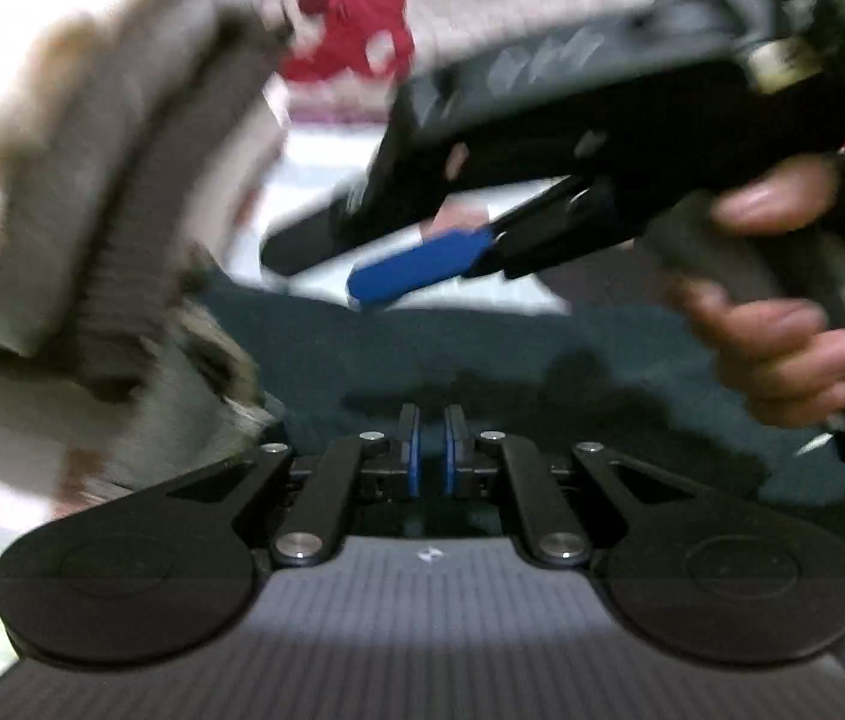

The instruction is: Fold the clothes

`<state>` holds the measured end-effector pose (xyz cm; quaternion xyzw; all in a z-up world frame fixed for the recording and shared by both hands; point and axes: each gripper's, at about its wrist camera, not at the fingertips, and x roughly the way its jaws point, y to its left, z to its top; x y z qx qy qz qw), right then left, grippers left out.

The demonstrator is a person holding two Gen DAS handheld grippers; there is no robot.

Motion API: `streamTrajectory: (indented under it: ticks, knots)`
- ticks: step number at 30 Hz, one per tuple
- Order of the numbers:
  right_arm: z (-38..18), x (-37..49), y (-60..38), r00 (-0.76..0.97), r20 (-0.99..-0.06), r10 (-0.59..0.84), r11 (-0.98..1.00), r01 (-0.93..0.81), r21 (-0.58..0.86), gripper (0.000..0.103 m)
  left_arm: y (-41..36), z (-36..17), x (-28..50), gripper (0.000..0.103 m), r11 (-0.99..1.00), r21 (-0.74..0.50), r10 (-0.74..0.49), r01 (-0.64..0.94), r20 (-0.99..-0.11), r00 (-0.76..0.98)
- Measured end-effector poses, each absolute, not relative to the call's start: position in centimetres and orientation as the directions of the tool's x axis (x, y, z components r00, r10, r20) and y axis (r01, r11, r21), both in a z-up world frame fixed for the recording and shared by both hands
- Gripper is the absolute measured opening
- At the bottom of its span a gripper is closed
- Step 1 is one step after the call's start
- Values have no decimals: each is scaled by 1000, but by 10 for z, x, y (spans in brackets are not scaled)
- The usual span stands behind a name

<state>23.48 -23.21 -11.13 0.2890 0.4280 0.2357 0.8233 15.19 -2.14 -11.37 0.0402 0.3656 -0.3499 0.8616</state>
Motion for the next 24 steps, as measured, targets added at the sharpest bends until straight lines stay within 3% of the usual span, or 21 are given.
streamTrajectory:
  ticks: [3,7,9,10,13,16,21,24]
  knots:
    - [-105,247,-218,488,-604,630,746,-166,645,55,8,-92,146,7,787,-190,-569,588,-592,571]
    - [-120,261,-195,422,-684,595,798,-215,562,53,26,-91,151,7,826,-206,-531,524,-597,602]
    - [-130,258,-191,415,-696,586,808,-226,545,7,29,-92,155,10,834,-207,-518,511,-612,598]
    - [-133,253,-194,427,-691,583,809,-224,543,5,28,-93,155,11,832,-204,-519,516,-616,593]
    - [-134,232,-209,496,-646,580,802,-208,560,4,22,-95,155,17,820,-186,-524,542,-627,577]
    - [-124,206,-233,576,-571,584,773,-180,609,4,8,-96,149,32,792,-146,-538,593,-625,565]
    - [-88,170,-243,662,-492,565,789,-260,557,4,-13,-87,130,60,744,-45,-569,666,-565,597]
    - [-70,153,-239,660,-472,585,789,-326,521,4,-30,-83,126,62,727,3,-581,687,-530,618]
